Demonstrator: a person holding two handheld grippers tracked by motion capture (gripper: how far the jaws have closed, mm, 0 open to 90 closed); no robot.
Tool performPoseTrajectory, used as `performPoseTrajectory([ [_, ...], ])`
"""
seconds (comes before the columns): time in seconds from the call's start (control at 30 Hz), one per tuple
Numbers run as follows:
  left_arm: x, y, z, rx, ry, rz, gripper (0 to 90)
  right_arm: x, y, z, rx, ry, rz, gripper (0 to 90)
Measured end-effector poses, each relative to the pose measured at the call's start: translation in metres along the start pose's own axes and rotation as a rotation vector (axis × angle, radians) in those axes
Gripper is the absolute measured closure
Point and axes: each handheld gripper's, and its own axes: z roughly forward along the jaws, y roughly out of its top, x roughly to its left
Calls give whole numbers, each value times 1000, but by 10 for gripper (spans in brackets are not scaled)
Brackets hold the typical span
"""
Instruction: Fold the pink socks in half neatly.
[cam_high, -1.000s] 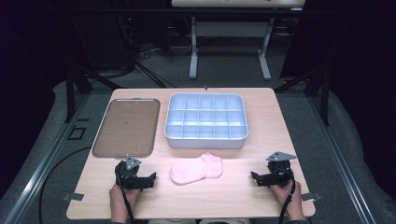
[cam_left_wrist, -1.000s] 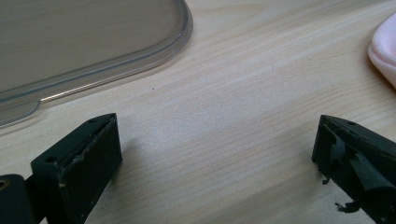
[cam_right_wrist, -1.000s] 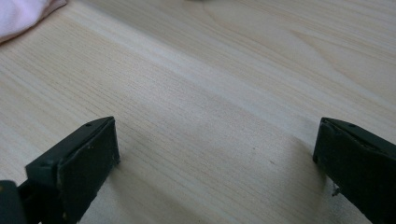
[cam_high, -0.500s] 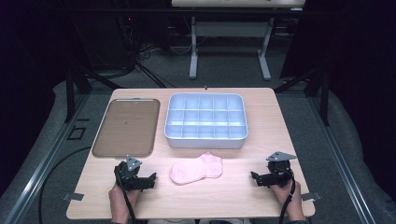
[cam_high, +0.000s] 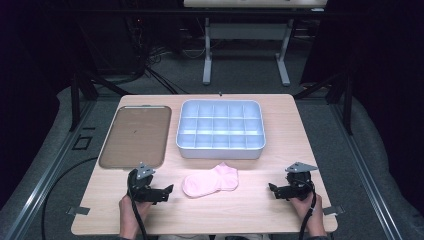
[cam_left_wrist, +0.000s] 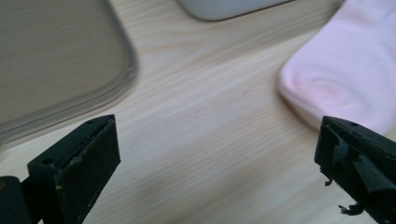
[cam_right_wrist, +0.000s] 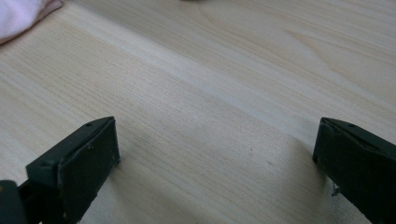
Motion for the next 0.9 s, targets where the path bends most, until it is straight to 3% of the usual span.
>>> performPoseTrajectory([
  [0.23,-22,27,10,41,-103,41,2,0,0,0,-1,-3,2,0],
  [0.47,-51,52,26,69,-168,94,4,0,0,0,0,-3,1,0],
  [0.63,-67,62,36,57,-186,120,36,0,0,0,2,-1,0,0],
  [0.9,-88,65,63,117,-221,156,69,0,0,-1,2,-2,0,0],
])
